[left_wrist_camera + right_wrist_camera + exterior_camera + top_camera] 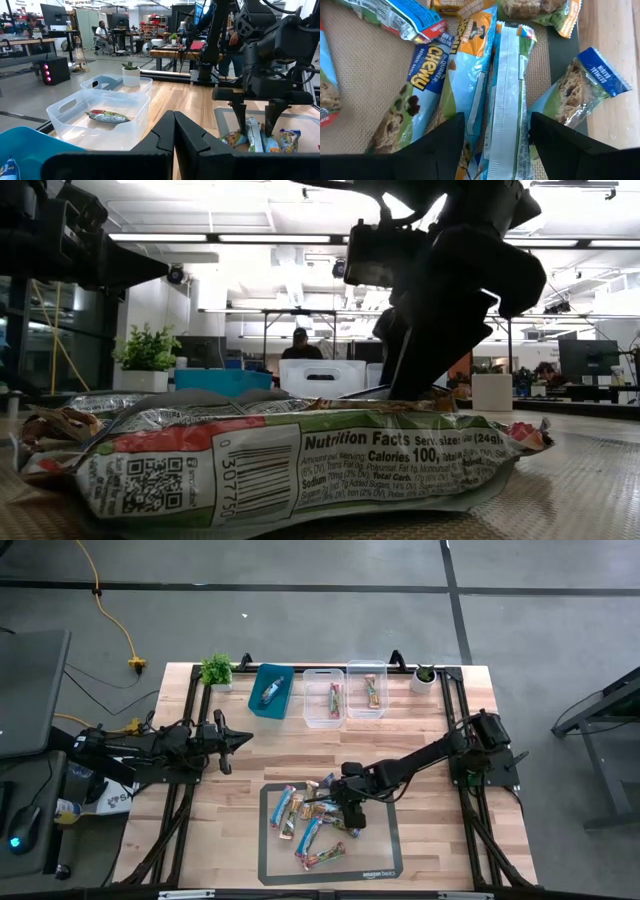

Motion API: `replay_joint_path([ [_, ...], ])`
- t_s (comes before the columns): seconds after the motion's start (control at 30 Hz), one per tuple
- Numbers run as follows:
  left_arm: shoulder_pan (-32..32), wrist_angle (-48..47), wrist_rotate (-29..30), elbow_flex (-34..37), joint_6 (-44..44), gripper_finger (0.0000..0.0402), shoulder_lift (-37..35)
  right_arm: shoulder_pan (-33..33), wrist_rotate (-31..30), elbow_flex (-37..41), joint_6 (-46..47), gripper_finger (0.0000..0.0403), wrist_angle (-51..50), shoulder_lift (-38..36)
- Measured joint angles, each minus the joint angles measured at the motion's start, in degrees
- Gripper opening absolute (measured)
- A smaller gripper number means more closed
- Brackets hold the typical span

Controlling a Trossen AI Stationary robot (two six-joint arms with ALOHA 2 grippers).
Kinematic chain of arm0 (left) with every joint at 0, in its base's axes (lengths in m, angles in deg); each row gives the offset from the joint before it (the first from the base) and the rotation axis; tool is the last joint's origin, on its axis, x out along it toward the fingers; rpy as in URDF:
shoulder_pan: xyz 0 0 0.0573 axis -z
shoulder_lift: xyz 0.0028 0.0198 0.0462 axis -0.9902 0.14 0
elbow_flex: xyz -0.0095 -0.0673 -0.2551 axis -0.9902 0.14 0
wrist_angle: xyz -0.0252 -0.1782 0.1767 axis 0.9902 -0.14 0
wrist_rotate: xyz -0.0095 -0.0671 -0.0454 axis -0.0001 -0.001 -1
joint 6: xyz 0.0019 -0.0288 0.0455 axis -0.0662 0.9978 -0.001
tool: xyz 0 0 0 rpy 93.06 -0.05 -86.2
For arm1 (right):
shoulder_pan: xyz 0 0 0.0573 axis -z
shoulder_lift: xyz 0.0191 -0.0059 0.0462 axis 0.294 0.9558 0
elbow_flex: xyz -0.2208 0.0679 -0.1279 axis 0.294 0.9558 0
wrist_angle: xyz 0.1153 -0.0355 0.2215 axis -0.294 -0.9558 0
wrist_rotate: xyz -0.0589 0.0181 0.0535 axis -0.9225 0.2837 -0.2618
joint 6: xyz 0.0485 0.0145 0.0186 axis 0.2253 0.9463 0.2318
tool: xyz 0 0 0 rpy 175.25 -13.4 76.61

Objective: Pick and place Granola Bars by type
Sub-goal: Put the yellow granola bar into the right transparent bin

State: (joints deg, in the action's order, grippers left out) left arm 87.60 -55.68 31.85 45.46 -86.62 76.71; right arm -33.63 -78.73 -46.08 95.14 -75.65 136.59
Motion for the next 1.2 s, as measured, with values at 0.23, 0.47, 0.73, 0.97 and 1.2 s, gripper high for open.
replay_joint_path([
  [0.23, 0.00, 0.01, 0.00, -0.01, 0.00, 0.0000, 0.00, 0.02, 0.20, -0.09, 0.27, 0.0192, 0.44, 1.09],
  [0.47, 0.00, 0.00, 0.00, 0.01, 0.01, 0.0000, 0.00, 0.13, -0.42, -0.09, 2.03, 0.0144, 0.31, 1.17],
  [0.73, 0.00, 0.00, 0.00, -0.01, 0.00, 0.0000, -0.02, 0.17, -0.31, -0.07, 5.71, 0.0102, 0.24, 1.19],
  [0.97, 0.00, 0.00, 0.00, 0.01, -0.01, 0.0000, -0.01, 0.17, -0.01, -0.02, 10.06, 0.0081, 0.67, 1.13],
  [1.2, 0.00, 0.00, 0.00, -0.01, -0.01, 0.0000, 0.00, 0.41, 1.96, -0.56, 11.60, 0.0079, 1.74, 1.06],
])
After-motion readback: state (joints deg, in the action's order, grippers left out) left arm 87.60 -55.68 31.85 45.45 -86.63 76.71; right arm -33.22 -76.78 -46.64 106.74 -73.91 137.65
